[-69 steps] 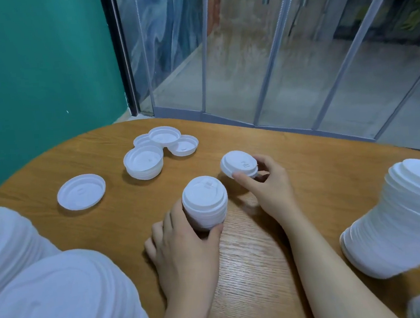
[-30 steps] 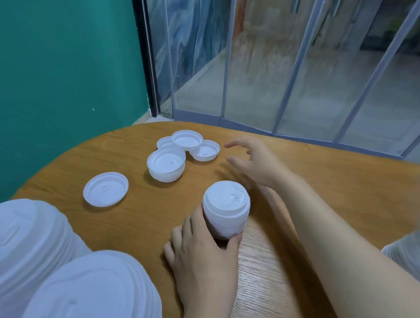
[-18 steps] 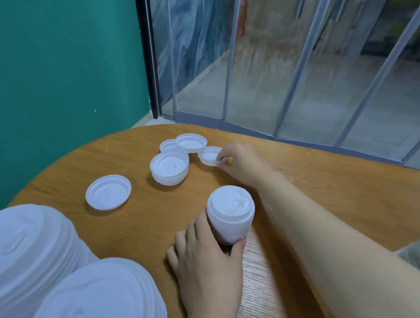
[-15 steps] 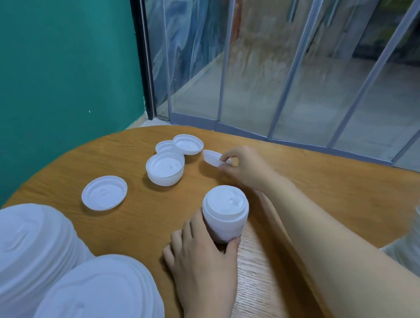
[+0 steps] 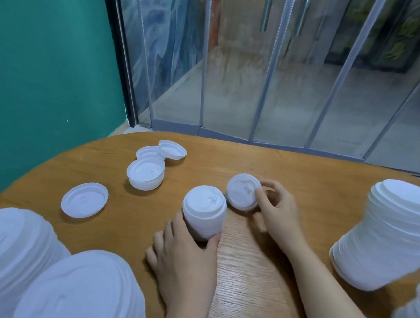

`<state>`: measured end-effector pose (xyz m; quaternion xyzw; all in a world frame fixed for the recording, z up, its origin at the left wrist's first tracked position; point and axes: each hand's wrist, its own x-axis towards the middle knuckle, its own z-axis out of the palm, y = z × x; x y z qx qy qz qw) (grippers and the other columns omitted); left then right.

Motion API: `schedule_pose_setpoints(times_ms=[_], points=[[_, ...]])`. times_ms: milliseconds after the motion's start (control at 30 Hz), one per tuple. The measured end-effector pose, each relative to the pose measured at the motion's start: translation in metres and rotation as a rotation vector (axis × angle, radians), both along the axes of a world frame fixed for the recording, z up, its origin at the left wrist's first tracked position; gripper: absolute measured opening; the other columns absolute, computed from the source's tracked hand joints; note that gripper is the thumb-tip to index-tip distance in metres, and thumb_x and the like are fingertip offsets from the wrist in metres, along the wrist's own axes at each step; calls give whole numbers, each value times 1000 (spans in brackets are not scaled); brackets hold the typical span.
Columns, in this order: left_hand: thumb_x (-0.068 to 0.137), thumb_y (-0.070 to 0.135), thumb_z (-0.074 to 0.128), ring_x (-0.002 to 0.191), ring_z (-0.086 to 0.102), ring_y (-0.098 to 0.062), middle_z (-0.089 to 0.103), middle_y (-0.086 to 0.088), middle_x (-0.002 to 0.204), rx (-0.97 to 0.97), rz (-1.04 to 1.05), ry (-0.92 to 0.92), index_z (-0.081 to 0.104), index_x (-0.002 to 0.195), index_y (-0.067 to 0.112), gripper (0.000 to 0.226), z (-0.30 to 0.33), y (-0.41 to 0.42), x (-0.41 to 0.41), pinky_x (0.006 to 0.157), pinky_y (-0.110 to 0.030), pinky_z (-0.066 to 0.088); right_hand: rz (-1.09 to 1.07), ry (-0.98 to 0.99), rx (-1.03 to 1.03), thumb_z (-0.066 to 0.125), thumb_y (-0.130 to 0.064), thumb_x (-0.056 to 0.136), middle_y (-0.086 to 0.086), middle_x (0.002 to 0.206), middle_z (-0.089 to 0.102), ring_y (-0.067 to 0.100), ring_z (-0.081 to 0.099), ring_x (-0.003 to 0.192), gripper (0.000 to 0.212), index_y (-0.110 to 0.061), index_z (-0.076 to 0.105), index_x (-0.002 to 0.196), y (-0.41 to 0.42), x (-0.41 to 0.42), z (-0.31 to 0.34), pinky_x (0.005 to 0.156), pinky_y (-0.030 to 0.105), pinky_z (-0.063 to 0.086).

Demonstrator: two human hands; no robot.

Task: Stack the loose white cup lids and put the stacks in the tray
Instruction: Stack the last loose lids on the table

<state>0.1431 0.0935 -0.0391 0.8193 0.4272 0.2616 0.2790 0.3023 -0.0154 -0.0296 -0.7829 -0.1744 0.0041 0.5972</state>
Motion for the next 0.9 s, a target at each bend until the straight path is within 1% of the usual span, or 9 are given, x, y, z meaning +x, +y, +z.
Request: schedule_pose_setpoints(times_ms=[133, 233, 367, 500, 567, 633, 733, 833, 900], points=[[74, 65, 78, 116, 48, -19, 62, 14, 120, -12, -3, -1, 52, 134, 32, 73, 0, 1, 0, 100, -40, 32, -28, -89, -142, 65, -27, 98, -6, 74, 65, 5, 58, 67, 18, -30, 67, 115, -2, 5, -10, 69, 26, 45], [75, 62, 80, 115, 48, -20, 63, 13, 120, -16, -1, 9, 52, 134, 31, 72, 1, 0, 1, 99, -40, 31, -63, -165, -264, 65, -32, 96, -10, 86, 64, 9, 59, 80, 18, -28, 68, 114, 1, 8, -14, 78, 34, 49], [75, 61, 80, 116, 48, -21, 63, 12, 122, -19, -5, 13, 52, 134, 30, 72, 2, 0, 0, 99, -40, 31, -114, -193, -438, 67, -39, 94, -6, 105, 57, 22, 60, 103, 37, -15, 68, 122, 5, 11, -20, 96, 47, 50], [76, 60, 79, 118, 47, -20, 62, 12, 123, -25, -15, 5, 51, 134, 30, 71, 4, -1, 0, 101, -41, 32, -89, -185, -524, 69, -55, 88, -1, 125, 59, 23, 51, 123, 60, -15, 63, 133, 6, 8, -14, 106, 38, 39], [76, 60, 78, 119, 47, -20, 62, 12, 124, -27, -16, 4, 50, 135, 30, 71, 5, -1, 0, 102, -41, 31, -67, -217, -595, 71, -68, 79, -5, 128, 57, 19, 46, 125, 70, -21, 62, 130, 7, 5, -11, 104, 34, 33], [76, 60, 79, 119, 47, -20, 62, 12, 123, -22, -18, -1, 50, 134, 29, 71, 4, -1, 0, 102, -41, 32, -50, -246, -649, 71, -75, 73, -9, 127, 55, 16, 45, 124, 71, -28, 64, 126, 8, 3, -12, 103, 33, 30], [76, 59, 79, 119, 48, -21, 63, 11, 123, -17, -9, -7, 51, 135, 29, 72, 4, -1, 0, 102, -42, 32, -40, -245, -593, 71, -74, 72, -14, 119, 55, 14, 47, 121, 67, -31, 65, 123, 7, 4, -12, 100, 31, 30], [76, 60, 79, 120, 47, -20, 62, 12, 123, -22, -13, 0, 51, 134, 31, 71, 3, 0, 0, 103, -41, 31, -37, -301, -412, 67, -72, 70, -17, 114, 57, 12, 51, 115, 66, -29, 63, 119, 4, 6, -6, 99, 33, 41], [76, 60, 79, 119, 48, -20, 63, 12, 122, -19, -16, -4, 51, 133, 31, 70, 3, 0, 0, 101, -41, 31, 14, -359, -311, 70, -67, 73, -17, 117, 59, 9, 52, 115, 63, -26, 62, 121, 4, 5, 4, 100, 29, 41]])
